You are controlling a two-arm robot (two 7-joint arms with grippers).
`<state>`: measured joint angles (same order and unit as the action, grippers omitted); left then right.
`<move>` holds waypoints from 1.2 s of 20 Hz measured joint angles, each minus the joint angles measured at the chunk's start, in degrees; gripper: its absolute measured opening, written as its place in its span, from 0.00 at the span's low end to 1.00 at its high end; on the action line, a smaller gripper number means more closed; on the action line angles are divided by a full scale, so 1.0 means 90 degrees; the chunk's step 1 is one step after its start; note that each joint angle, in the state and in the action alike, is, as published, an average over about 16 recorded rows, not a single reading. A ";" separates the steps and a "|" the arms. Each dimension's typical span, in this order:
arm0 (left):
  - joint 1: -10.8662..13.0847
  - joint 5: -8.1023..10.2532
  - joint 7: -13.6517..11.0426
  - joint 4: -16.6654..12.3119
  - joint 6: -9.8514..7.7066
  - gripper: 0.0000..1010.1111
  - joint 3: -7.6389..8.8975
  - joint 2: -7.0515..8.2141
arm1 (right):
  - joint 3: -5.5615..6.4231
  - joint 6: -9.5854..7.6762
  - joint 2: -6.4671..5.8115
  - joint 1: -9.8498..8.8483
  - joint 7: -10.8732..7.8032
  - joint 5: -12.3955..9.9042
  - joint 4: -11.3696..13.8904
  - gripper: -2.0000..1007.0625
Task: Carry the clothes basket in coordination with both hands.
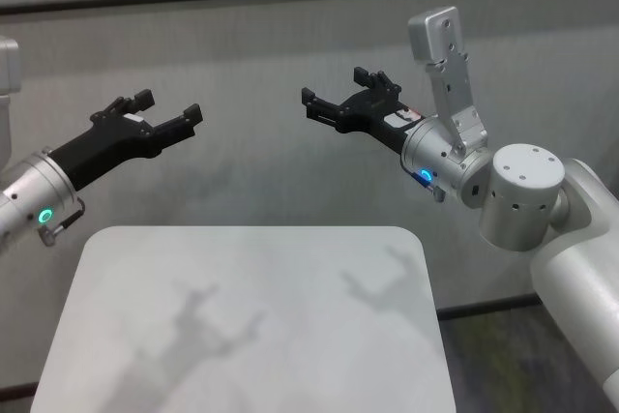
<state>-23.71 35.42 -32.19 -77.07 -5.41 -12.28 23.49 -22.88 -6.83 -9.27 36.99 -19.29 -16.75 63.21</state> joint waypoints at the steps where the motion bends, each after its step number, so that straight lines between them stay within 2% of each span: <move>1: 0.0000 0.0000 0.0001 0.0000 0.0000 0.99 0.0000 0.0000 | 0.0000 0.0000 0.0000 0.0000 0.0000 0.0000 0.0000 0.99; 6: 0.0000 0.0009 0.0024 -0.0003 0.0000 0.99 -0.0003 0.0010 | -0.0007 -0.0060 -0.0004 0.0001 -0.0062 -0.0009 0.0021 0.99; 13: 0.0025 0.0088 0.0084 -0.0073 -0.0059 0.99 -0.0023 0.0078 | -0.0026 -0.0381 -0.0044 -0.0037 -0.0249 -0.0140 0.0227 0.99; 18: 0.0078 0.0207 0.0105 -0.0202 -0.0198 0.99 -0.0084 0.0182 | -0.0037 -0.0777 -0.0168 -0.0181 -0.0360 -0.0315 0.0664 0.99; 24: 0.0178 0.0391 0.0086 -0.0412 -0.0453 0.99 -0.0185 0.0337 | -0.0045 -0.1255 -0.0413 -0.0516 -0.0325 -0.0525 0.1455 0.99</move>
<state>-22.12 38.94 -31.41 -80.78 -9.48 -13.95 26.53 -23.29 -18.12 -12.99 32.34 -22.21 -21.48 76.31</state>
